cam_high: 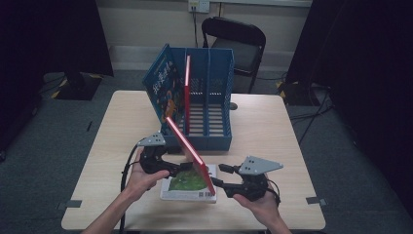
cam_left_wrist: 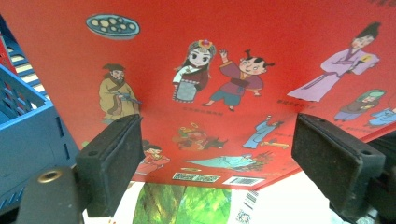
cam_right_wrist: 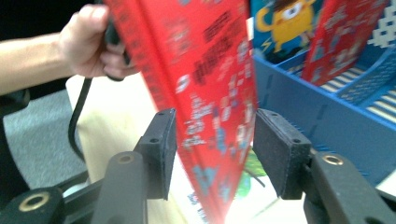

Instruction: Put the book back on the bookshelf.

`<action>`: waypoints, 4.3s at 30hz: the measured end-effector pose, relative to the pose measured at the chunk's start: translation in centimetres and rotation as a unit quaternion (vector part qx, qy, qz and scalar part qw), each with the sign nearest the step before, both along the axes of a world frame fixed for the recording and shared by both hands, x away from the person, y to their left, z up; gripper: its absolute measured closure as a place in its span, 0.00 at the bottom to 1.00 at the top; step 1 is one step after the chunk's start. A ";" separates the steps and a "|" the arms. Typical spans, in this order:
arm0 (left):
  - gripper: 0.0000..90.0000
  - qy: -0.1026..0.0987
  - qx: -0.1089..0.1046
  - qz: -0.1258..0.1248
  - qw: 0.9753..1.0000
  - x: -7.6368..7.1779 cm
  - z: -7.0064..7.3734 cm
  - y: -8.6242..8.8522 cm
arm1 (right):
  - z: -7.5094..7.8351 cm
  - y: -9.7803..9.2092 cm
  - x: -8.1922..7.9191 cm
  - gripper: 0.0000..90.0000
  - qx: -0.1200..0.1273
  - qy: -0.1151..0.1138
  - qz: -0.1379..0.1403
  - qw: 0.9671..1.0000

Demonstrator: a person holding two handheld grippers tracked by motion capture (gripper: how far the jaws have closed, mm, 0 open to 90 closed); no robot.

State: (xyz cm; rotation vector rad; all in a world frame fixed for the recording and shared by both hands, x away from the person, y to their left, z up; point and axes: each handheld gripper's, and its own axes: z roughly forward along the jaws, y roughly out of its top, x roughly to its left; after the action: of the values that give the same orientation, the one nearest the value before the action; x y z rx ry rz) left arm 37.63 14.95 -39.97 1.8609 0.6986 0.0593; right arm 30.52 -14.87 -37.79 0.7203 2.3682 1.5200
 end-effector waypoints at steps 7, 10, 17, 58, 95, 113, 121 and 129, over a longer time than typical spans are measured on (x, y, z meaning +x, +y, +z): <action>0.20 -0.001 0.000 0.005 1.000 -0.1 0.1 -0.1 | -1.1 2.3 1.0 0.53 -0.020 0.006 0.013 1.000; 0.20 0.001 -0.003 0.008 1.000 0.0 0.1 -0.3 | -1.4 3.2 1.5 0.53 -0.029 0.007 0.014 0.999; 0.20 0.006 -0.011 0.020 1.000 0.2 0.2 -0.8 | -3.0 5.0 2.6 0.50 -0.055 0.007 -0.006 0.998; 0.30 -0.023 0.012 0.053 0.998 0.9 -0.4 1.4 | -3.3 1.2 4.7 0.89 -0.027 0.005 0.020 0.999; 0.41 -0.035 0.047 0.060 0.996 0.6 -0.6 1.2 | 0.1 3.3 4.9 0.88 0.067 -0.052 -0.006 0.996; 0.25 -0.011 0.073 0.091 0.993 0.0 -1.0 2.0 | 0.5 3.3 5.4 0.89 0.066 -0.032 -0.016 0.997; 0.17 -0.011 0.088 0.097 0.991 -1.5 -1.4 3.6 | 0.9 3.5 5.8 0.89 0.064 -0.023 -0.022 0.997; 0.18 0.000 0.104 0.113 0.988 -1.4 -2.9 4.7 | 1.0 3.6 6.1 0.89 0.071 -0.021 -0.024 0.997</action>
State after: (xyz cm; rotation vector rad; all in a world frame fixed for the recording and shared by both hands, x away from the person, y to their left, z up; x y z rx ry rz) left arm 36.20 19.67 -42.87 1.9700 0.9313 0.2886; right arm 36.58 -11.23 -36.82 0.7629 2.2151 1.6787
